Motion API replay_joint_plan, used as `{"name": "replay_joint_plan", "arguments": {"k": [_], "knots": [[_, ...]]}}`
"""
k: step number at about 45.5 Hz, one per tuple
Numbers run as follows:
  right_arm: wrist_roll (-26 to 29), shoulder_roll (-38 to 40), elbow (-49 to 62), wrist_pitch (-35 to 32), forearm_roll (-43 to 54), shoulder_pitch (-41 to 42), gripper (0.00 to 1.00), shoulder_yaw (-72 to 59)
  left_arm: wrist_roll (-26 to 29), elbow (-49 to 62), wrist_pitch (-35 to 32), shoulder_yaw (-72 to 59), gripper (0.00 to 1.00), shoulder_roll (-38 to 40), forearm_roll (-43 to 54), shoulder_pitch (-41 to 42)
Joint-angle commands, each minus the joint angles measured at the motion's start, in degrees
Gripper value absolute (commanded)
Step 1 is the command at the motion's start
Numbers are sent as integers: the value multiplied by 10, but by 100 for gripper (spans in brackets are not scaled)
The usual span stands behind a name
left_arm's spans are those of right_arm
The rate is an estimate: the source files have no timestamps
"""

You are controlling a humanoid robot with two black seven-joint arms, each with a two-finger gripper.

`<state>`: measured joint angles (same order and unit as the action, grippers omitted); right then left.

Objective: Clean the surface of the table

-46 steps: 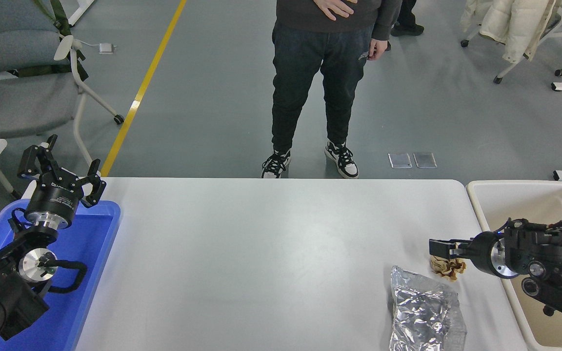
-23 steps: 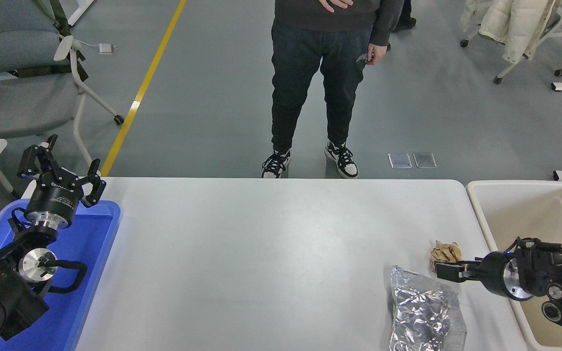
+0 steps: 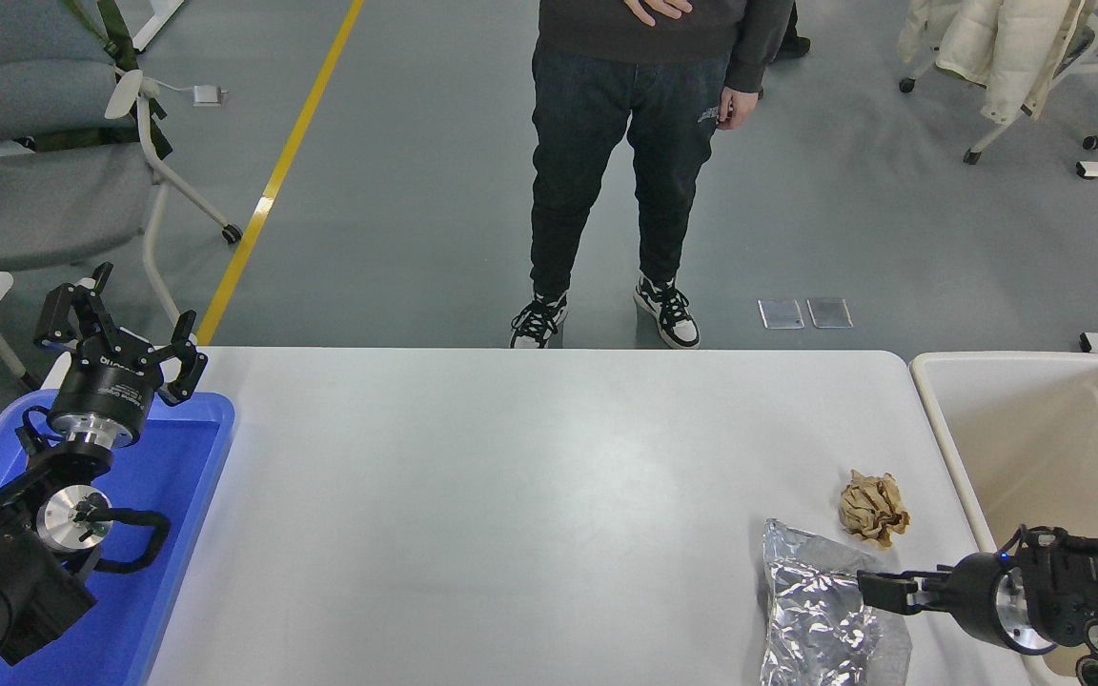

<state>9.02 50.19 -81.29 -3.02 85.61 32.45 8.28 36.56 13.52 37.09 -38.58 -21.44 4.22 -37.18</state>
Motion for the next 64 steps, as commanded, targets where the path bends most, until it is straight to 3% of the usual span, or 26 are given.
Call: {"name": "replay_joint_plan", "arguments": {"k": [1, 10, 14, 18, 20, 23, 25, 30, 50, 64], "knots": [[-2, -10, 5, 13, 3, -12, 98, -1, 0, 0, 0, 0, 100, 0, 0, 0], [-19, -36, 37, 31, 6, -28, 97, -1, 0, 0, 0, 0, 100, 0, 0, 0], [-32, -52, 58, 47, 22, -32, 90, -2, 0, 0, 0, 0, 100, 0, 0, 0], [-40, -53, 68, 52, 39, -34, 77, -2, 0, -1, 0, 0, 100, 0, 0, 0], [-40, -54, 76, 52, 39, -34, 61, -2, 0, -1, 0, -1, 100, 0, 0, 0], [-41, -54, 87, 54, 39, -35, 46, -2, 0, -1, 0, 0, 100, 0, 0, 0], [-41, -54, 90, 55, 39, -36, 25, -2, 0, -1, 0, 0, 100, 0, 0, 0], [-42, -54, 98, 65, 39, -42, 0, -2, 0, -1, 0, 0, 100, 0, 0, 0], [-58, -43, 80, 70, 23, -35, 0, 9, 0, 0, 0, 0, 100, 0, 0, 0], [-59, 48, -54, 64, -49, 2, 0, 14, 0, -1, 0, 0, 100, 0, 0, 0]]}}
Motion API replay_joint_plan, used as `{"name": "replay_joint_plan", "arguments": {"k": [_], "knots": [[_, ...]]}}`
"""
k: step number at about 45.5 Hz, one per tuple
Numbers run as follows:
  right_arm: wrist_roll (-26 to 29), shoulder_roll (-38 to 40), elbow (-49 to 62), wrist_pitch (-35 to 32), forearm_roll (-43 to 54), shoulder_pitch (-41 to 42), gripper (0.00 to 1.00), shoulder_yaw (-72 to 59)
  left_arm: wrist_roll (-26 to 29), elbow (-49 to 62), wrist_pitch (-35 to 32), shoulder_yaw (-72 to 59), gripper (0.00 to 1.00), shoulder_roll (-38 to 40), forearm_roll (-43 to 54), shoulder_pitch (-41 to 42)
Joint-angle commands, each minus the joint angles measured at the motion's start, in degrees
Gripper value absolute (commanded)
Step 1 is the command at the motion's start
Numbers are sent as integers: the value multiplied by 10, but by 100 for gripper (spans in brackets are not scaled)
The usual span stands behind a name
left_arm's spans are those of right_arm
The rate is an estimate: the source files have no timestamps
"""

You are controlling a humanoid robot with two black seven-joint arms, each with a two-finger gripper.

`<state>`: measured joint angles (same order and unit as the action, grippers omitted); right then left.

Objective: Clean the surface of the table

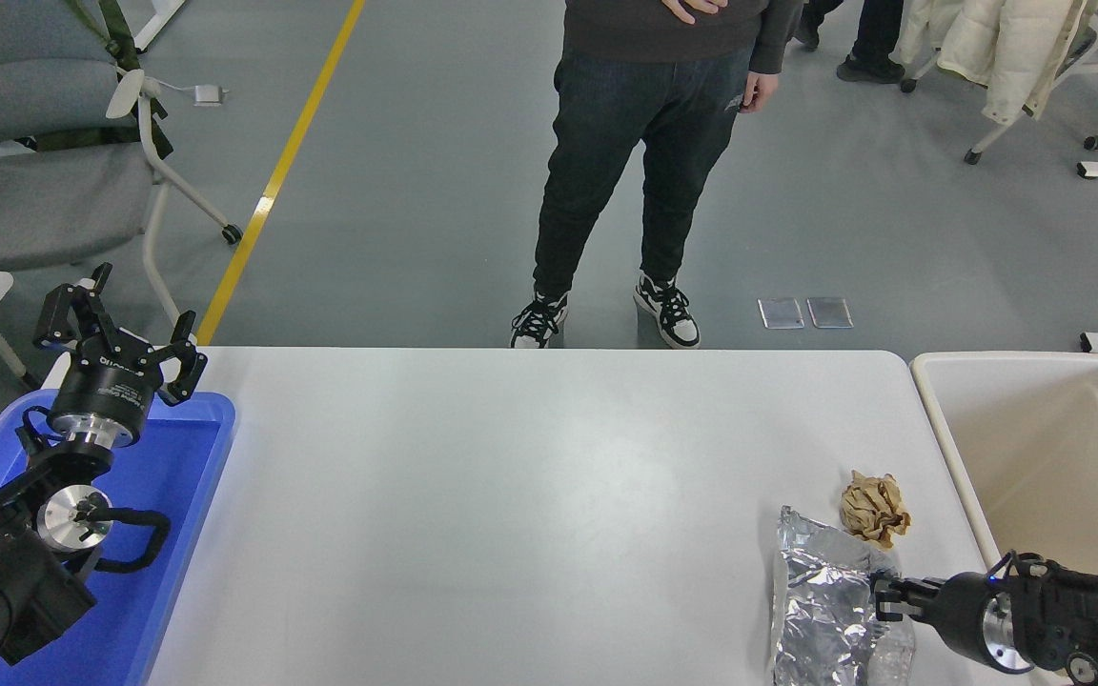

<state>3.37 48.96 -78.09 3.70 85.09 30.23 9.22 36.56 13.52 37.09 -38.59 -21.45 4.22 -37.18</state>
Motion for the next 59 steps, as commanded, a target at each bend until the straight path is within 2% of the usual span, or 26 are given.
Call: {"name": "replay_joint_plan", "arguments": {"k": [1, 13, 23, 38, 59], "knots": [[-2, 69, -95, -5, -49, 27, 0, 4, 0, 0, 1, 0, 100, 0, 0, 0], [-3, 172, -170, -36, -70, 84, 0, 5, 0, 0, 1, 0, 100, 0, 0, 0], [-4, 236, -216, -99, -115, 155, 0, 26, 0, -1, 1, 0, 100, 0, 0, 0], [-7, 279, -219, -194, -147, 180, 0, 126, 0, 0, 1, 0, 100, 0, 0, 0], [-7, 283, -206, -198, -146, 179, 0, 136, 0, 0, 1, 0, 100, 0, 0, 0]]}}
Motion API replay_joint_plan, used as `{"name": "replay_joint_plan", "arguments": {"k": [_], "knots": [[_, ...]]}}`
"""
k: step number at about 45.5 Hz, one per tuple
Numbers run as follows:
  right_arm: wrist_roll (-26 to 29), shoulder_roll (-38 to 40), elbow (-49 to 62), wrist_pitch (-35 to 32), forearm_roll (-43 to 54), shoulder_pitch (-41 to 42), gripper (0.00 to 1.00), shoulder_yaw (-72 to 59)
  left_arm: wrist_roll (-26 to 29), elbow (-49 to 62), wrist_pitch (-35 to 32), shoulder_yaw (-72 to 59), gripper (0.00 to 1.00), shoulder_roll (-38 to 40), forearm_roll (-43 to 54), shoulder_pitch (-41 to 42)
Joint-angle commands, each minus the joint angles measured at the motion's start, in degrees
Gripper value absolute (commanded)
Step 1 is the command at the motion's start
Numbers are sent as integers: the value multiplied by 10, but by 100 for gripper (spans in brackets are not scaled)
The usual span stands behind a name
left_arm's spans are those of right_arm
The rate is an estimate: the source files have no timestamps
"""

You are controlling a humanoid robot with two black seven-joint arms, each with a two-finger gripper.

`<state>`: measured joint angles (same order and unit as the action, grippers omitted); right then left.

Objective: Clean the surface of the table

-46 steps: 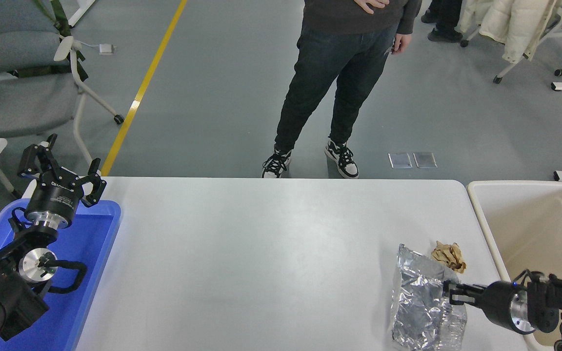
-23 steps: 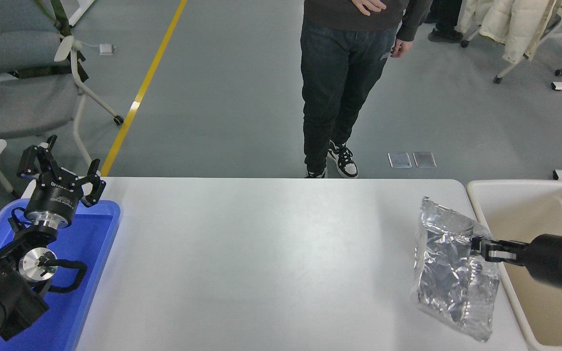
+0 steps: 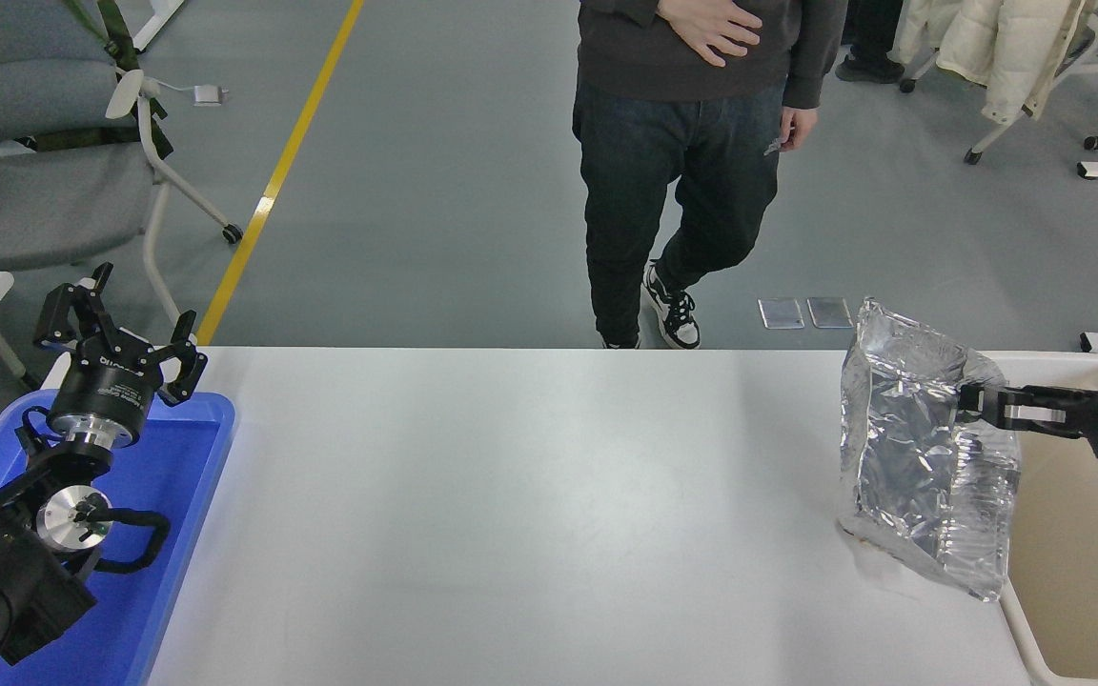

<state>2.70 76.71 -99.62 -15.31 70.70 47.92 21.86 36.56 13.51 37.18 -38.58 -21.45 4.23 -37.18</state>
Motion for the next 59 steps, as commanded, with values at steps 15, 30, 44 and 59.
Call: {"name": "replay_joint_plan", "arguments": {"k": [15, 30, 44, 59], "knots": [[-37, -1, 151, 0, -36, 3, 0, 14, 0, -1, 0, 0, 100, 0, 0, 0], [-68, -4, 262, 8, -132, -5, 0, 3, 0, 0, -2, 0, 100, 0, 1, 0], [-77, -67, 413, 11, -198, -11, 0, 1, 0, 0, -1, 0, 100, 0, 0, 0], [-112, -146, 597, 9, -284, -58, 0, 2, 0, 0, -2, 0, 100, 0, 0, 0]]}}
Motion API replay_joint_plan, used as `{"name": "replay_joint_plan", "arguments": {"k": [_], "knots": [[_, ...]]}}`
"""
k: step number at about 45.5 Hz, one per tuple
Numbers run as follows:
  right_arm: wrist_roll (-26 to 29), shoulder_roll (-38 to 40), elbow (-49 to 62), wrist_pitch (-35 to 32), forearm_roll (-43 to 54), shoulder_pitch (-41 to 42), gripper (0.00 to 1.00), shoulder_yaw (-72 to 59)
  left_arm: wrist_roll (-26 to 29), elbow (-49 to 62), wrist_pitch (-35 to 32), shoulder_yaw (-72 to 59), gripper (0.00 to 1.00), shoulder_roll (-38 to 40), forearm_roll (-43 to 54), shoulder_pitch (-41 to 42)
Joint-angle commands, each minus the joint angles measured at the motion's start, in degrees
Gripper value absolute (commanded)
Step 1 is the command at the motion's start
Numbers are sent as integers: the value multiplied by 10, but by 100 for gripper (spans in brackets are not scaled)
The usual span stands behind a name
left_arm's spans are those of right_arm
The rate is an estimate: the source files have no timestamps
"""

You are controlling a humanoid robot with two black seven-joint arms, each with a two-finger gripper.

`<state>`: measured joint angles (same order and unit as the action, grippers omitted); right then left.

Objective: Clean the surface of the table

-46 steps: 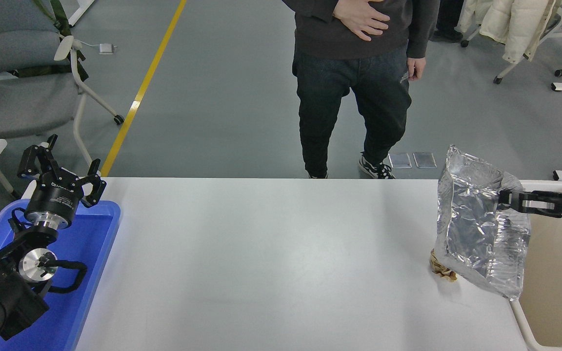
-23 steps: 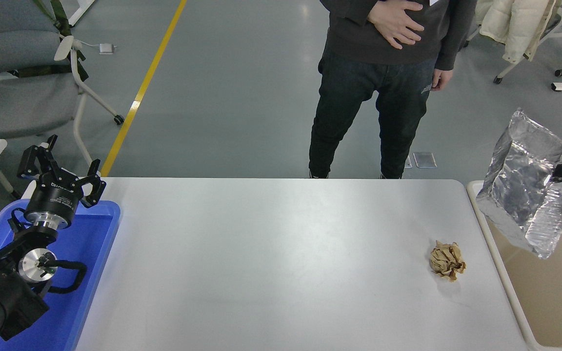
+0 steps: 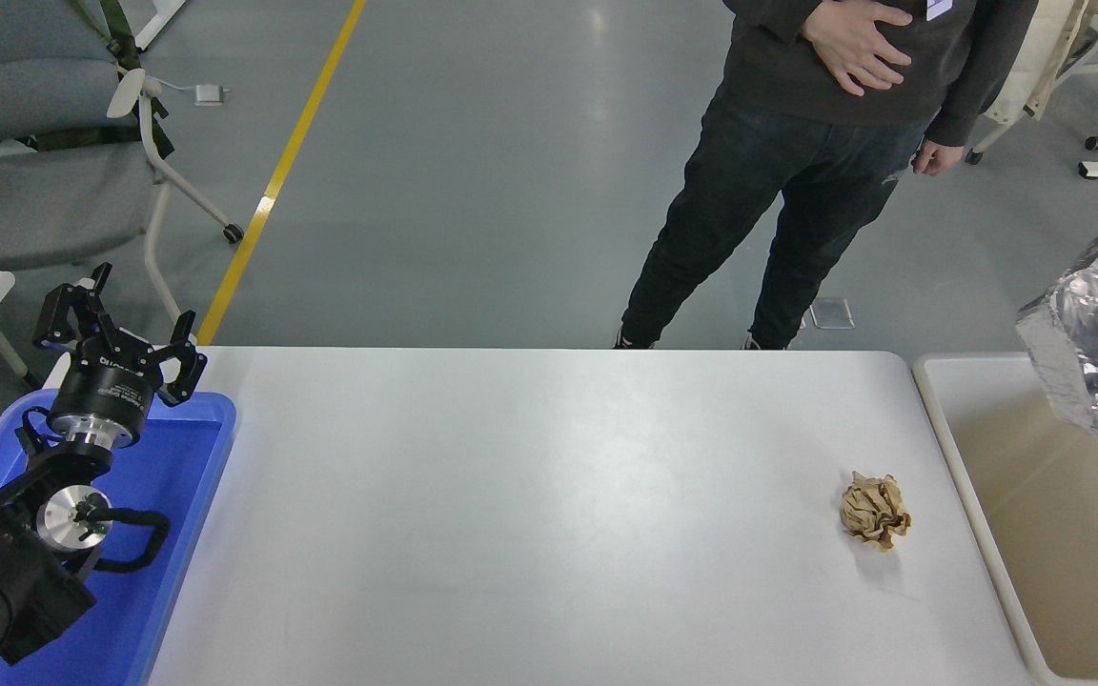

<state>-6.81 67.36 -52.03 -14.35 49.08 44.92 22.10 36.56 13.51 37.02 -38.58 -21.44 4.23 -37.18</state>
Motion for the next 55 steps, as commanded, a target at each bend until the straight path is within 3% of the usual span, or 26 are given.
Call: {"name": "replay_joint_plan", "arguments": {"k": [1, 30, 55], "knots": [[-17, -58, 132, -1, -73, -30, 0, 0, 0, -1, 0, 0, 100, 0, 0, 0], [-17, -296, 477, 18, -123, -52, 0, 0, 0, 0, 0, 0, 100, 0, 0, 1], [-7, -412, 499, 194, -146, -97, 0, -4, 0, -1, 0, 0, 100, 0, 0, 0]]}}
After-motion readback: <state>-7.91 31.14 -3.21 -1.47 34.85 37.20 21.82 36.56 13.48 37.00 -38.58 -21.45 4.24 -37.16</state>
